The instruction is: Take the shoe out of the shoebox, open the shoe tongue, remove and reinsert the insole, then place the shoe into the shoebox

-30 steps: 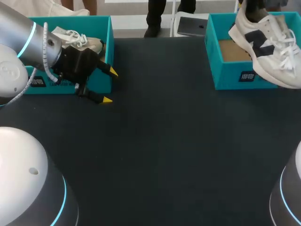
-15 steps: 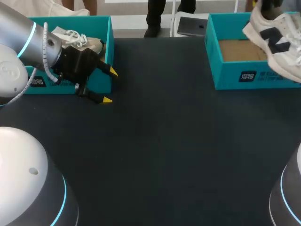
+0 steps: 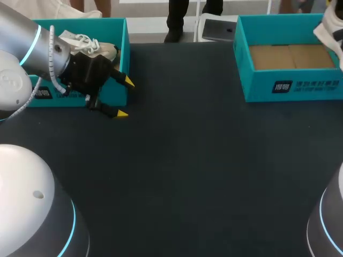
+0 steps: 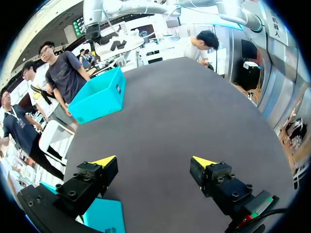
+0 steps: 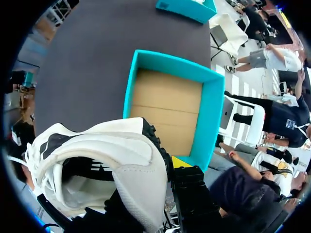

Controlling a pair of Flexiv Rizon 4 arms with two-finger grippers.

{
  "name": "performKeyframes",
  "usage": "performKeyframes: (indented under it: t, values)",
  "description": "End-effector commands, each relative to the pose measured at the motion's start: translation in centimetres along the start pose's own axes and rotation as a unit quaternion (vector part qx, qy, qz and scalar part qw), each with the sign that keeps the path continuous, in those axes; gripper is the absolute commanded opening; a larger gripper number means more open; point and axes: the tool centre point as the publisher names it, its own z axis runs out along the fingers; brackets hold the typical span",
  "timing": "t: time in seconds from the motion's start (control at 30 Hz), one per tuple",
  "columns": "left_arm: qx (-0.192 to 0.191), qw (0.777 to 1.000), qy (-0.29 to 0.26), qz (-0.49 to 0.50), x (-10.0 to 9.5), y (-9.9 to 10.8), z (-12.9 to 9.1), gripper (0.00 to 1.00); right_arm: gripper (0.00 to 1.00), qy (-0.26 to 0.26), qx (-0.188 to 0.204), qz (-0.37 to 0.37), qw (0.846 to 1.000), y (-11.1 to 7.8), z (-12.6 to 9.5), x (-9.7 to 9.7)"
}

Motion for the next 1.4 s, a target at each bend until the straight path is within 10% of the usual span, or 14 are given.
performKeyframes:
  t: [0.03, 0.43, 0.57, 0.83, 1.27, 1.4]
  values:
    - [-0.001, 1.000, 0.000, 0.000, 0.0, 0.0, 0.0, 1.00, 0.00, 0.030, -0.004, 0.008, 0.999, -2.7, 1.7, -2.0]
    - [-0.001, 1.000, 0.000, 0.000, 0.0, 0.0, 0.0, 1.00, 0.00, 0.059, 0.042, 0.148, 0.986, -7.4, 4.7, -1.6]
    - [-0.001, 1.000, 0.000, 0.000, 0.0, 0.0, 0.0, 1.00, 0.00, 0.019, 0.077, 0.306, 0.949, -8.0, 4.3, -0.7]
    - [-0.001, 1.000, 0.000, 0.000, 0.0, 0.0, 0.0, 1.00, 0.00, -0.028, 0.151, 0.551, 0.820, -8.6, 4.2, 1.1]
    - [-0.001, 1.000, 0.000, 0.000, 0.0, 0.0, 0.0, 1.00, 0.00, 0.022, 0.138, 0.696, 0.704, -9.4, 3.5, 1.4]
    - [-0.001, 1.000, 0.000, 0.000, 0.0, 0.0, 0.0, 1.00, 0.00, 0.050, 0.112, 0.701, 0.703, -9.6, 3.2, 1.4]
